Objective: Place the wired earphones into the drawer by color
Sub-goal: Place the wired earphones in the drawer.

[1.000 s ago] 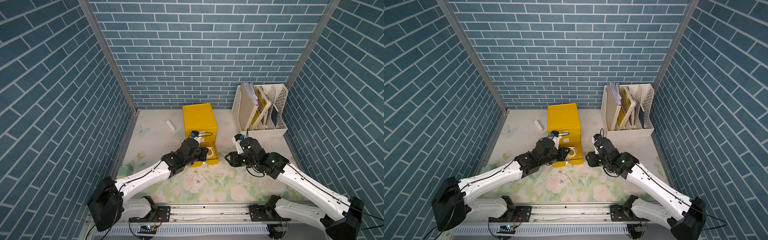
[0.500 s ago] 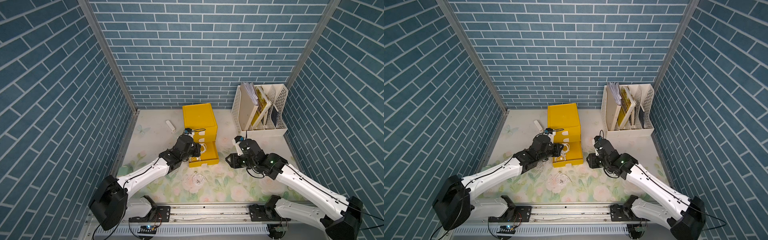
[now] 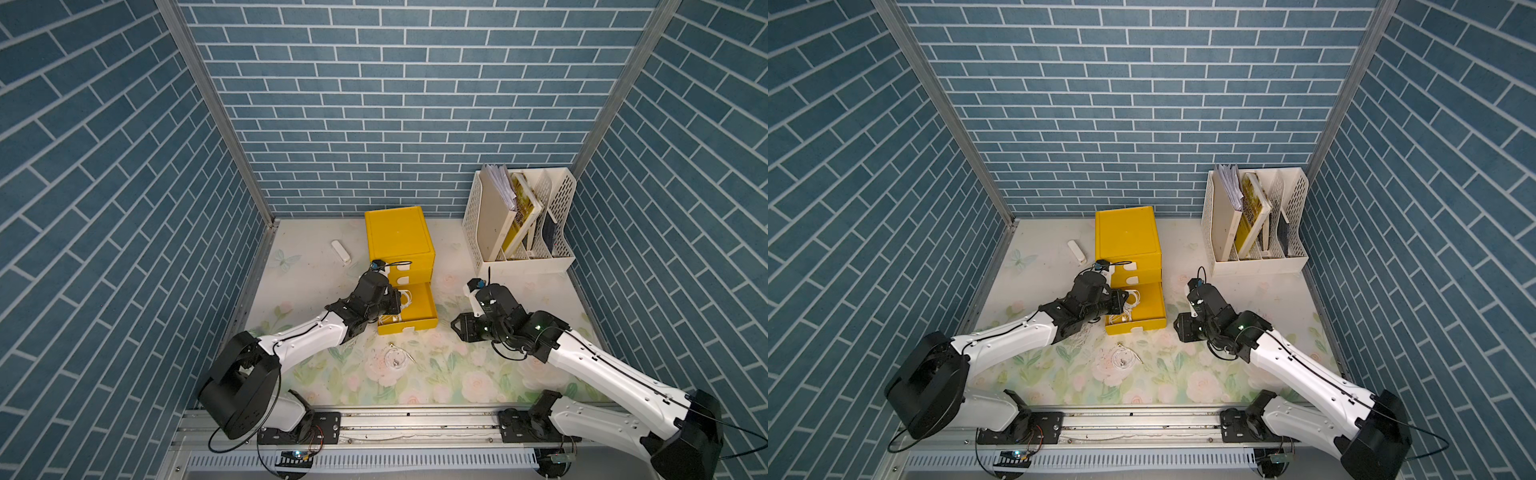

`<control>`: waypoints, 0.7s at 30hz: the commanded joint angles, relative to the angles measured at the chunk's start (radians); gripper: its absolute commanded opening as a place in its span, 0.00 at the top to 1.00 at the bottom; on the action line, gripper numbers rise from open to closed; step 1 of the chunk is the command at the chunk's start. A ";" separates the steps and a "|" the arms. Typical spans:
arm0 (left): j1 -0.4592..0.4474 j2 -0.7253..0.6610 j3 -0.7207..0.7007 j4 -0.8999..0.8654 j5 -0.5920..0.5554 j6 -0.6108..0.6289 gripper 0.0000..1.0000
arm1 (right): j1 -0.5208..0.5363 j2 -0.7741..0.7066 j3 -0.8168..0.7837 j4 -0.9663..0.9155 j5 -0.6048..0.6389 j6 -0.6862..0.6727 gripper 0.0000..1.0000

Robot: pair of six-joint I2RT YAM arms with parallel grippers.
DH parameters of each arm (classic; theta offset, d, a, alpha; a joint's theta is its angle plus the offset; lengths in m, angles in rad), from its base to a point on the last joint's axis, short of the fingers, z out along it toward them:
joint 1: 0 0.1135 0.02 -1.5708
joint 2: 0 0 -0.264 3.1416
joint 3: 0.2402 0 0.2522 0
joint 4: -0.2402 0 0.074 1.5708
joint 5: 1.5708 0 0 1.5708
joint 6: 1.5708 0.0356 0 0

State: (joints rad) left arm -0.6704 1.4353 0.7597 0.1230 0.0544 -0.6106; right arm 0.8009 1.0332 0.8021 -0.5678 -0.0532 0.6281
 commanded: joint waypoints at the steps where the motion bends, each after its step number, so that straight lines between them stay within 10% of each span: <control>1: 0.006 0.037 -0.021 0.050 0.016 0.012 0.82 | -0.004 -0.032 -0.034 0.019 0.001 0.015 0.56; 21: -0.013 0.010 -0.026 0.041 0.019 0.002 0.26 | 0.058 -0.058 -0.215 0.158 -0.044 0.116 0.57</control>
State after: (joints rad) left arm -0.6781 1.4879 0.7414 0.1772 0.0887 -0.6121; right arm 0.8387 0.9592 0.5922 -0.4507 -0.1013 0.7113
